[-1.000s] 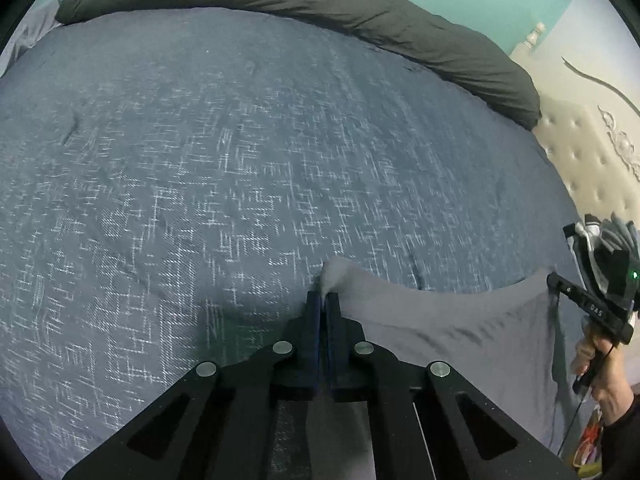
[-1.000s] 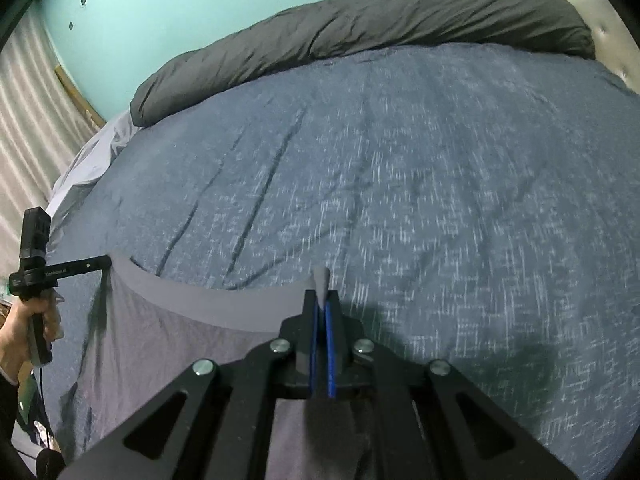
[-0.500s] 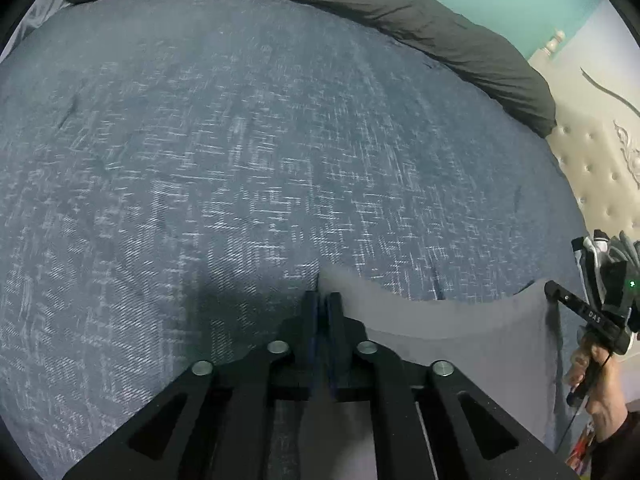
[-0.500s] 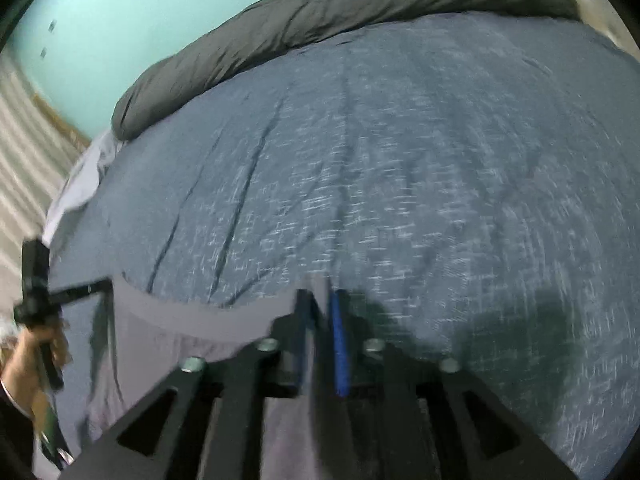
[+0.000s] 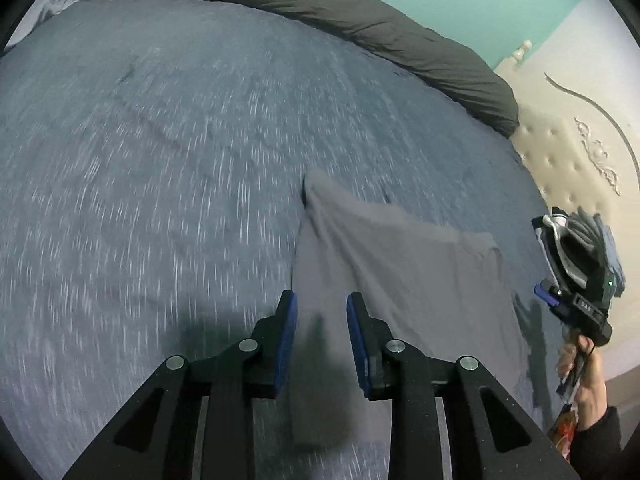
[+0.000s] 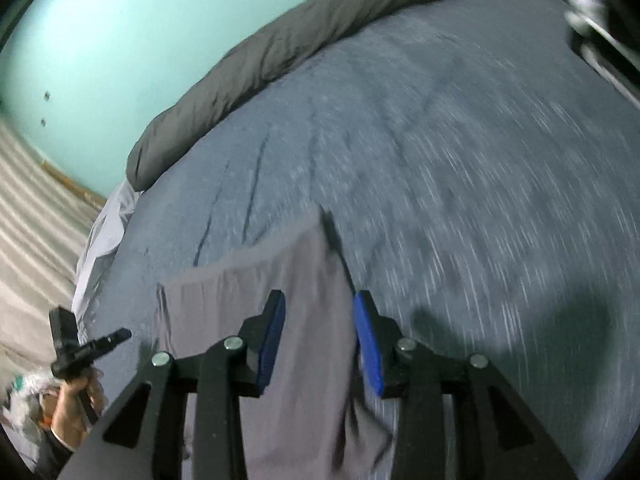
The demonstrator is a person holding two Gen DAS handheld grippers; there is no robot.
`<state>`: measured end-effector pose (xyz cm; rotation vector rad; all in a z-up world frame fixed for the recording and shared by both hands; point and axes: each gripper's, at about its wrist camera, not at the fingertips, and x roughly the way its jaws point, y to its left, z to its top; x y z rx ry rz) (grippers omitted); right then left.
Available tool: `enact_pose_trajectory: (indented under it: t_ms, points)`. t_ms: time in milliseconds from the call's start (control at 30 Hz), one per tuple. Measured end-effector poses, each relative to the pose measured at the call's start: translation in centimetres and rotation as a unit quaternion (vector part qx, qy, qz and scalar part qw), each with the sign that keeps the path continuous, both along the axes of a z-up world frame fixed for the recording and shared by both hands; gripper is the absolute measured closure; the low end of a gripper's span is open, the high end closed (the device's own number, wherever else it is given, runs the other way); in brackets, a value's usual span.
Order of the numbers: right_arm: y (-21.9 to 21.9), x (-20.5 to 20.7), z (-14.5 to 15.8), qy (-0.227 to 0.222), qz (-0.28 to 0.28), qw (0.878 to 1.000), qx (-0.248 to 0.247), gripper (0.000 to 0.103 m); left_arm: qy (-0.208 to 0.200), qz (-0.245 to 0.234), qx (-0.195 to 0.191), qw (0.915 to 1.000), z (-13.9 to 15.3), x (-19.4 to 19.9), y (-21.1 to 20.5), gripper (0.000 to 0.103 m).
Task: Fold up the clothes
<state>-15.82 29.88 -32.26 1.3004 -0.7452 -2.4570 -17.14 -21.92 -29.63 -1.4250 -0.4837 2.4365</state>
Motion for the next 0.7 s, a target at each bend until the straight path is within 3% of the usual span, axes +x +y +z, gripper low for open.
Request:
enact_pose_trajectory:
  t_ms: [233,433,600,700]
  points:
    - [-0.4,4.4,-1.1,-0.003,-0.034,0.999,-0.014,0.064,-0.01,0.019,-0.001,0.9998,-1.8,4.1,1.5,0.075]
    - [-1.3,4.5,-0.8,0.007,-0.019,1.0,0.01,0.063,-0.019,0.047,0.006,0.9987,-3.9,6.5,1.1,0.075]
    - [-0.5,4.2,-2.0,0.001,-0.03,1.0,0.002,0.063,-0.009,0.032,-0.016,0.9993,-4.2,6.5,1.6,0.076]
    - [-0.3,4.1,-2.5,-0.005,-0.037,0.999,-0.009,0.063,-0.008,0.029,-0.013,0.9995,-4.2,6.4,1.5,0.095]
